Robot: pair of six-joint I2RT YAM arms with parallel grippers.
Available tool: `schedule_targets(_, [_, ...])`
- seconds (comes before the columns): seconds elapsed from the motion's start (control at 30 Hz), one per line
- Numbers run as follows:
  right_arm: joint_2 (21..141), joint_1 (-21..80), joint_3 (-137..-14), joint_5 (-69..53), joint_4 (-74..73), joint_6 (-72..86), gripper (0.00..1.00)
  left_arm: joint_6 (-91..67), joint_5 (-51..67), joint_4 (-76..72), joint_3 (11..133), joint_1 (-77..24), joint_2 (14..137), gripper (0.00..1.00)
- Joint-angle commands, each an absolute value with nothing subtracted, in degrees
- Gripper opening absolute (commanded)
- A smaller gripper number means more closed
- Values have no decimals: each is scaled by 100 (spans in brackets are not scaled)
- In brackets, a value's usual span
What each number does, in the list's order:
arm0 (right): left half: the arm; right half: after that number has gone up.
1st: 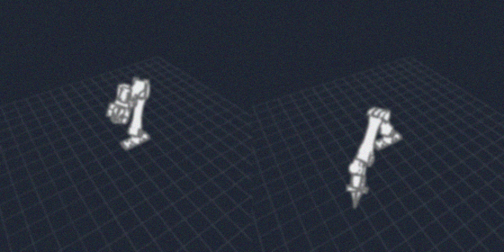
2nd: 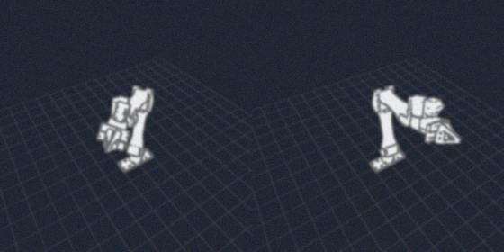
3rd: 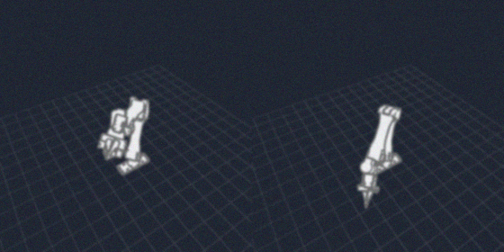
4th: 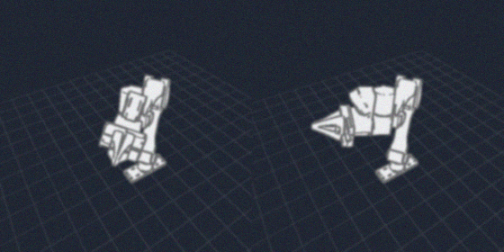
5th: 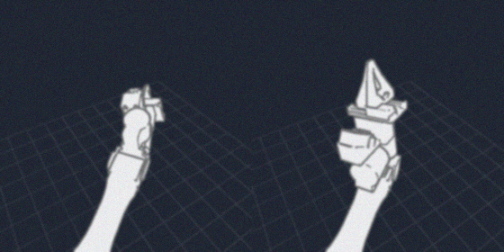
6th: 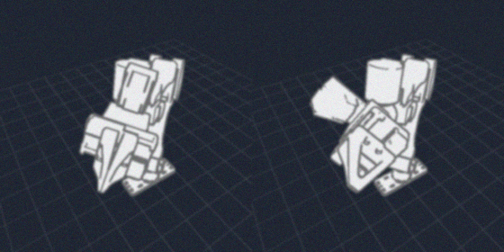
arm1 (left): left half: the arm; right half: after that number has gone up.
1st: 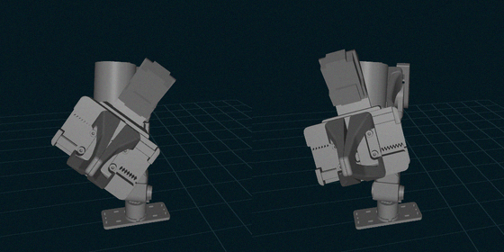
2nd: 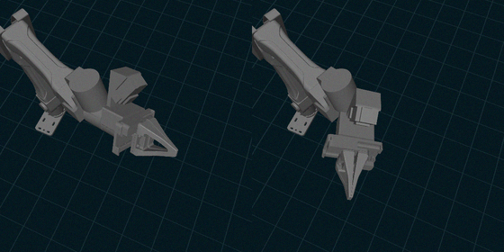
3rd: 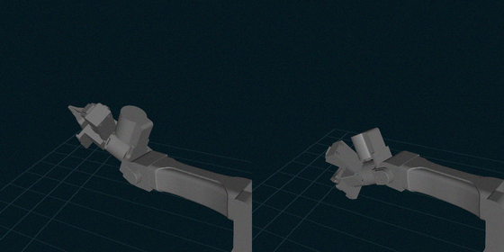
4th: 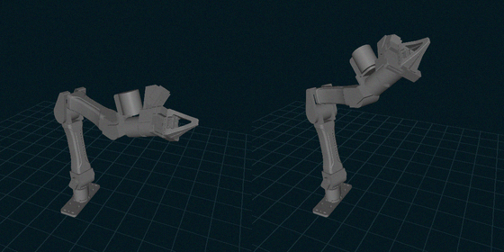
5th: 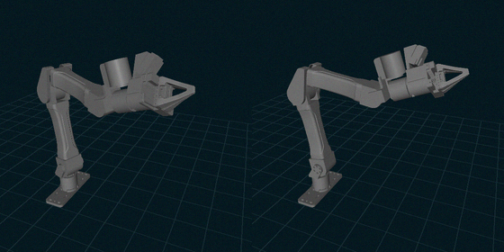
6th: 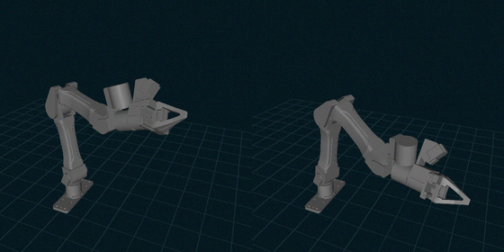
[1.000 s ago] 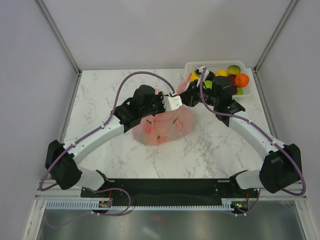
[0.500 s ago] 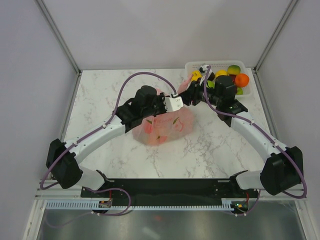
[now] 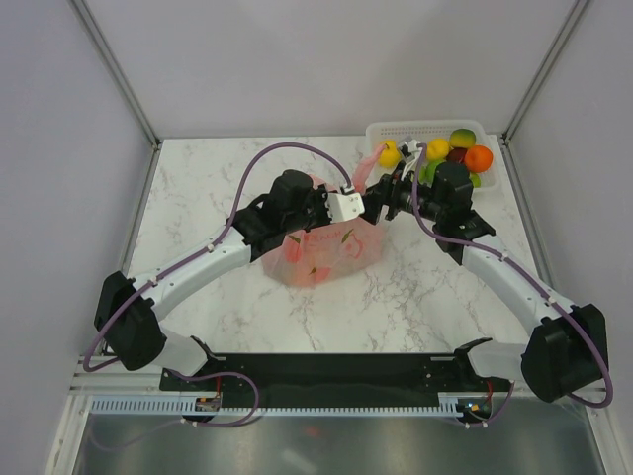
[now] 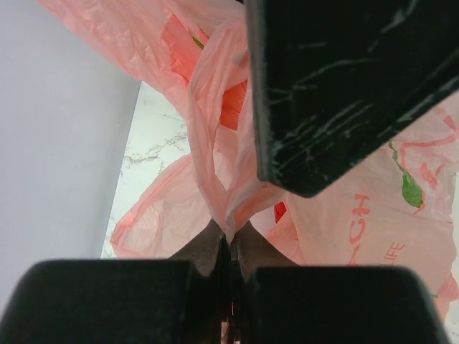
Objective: Place the fake fruits into the plastic bag and tie a complex knot
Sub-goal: Tie the plastic bag at the center of the board.
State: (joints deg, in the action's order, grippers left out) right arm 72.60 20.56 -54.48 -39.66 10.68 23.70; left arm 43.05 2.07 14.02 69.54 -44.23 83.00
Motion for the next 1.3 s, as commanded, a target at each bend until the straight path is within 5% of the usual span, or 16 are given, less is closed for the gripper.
schedule_targets(0.0, [7145,2030,-5388,-4184,1564,2233,82,4333,263,1248,7119,-4438,8288,2])
schedule_targets(0.5, [7550,2039,-5537,-4254,1881,2285,79,4254,290,1266,7181,-4438,8200,2])
schedule_targets(1.07, [7699,2118,-5678,-4166,1767,2259,58,4166,272,1371,7321,-4438,8262,2])
schedule_targets(1.17, [7664,2136,-5695,-4122,1758,2259,29,4140,272,1380,7339,-4438,8270,2])
schedule_targets(1.2, [7655,2162,-5695,-4113,1723,2259,1,4131,281,1380,7339,-4430,8253,2])
schedule_targets(1.27, [7568,2232,-5704,-3903,1670,2224,0,4087,264,1397,7356,-4447,8236,2])
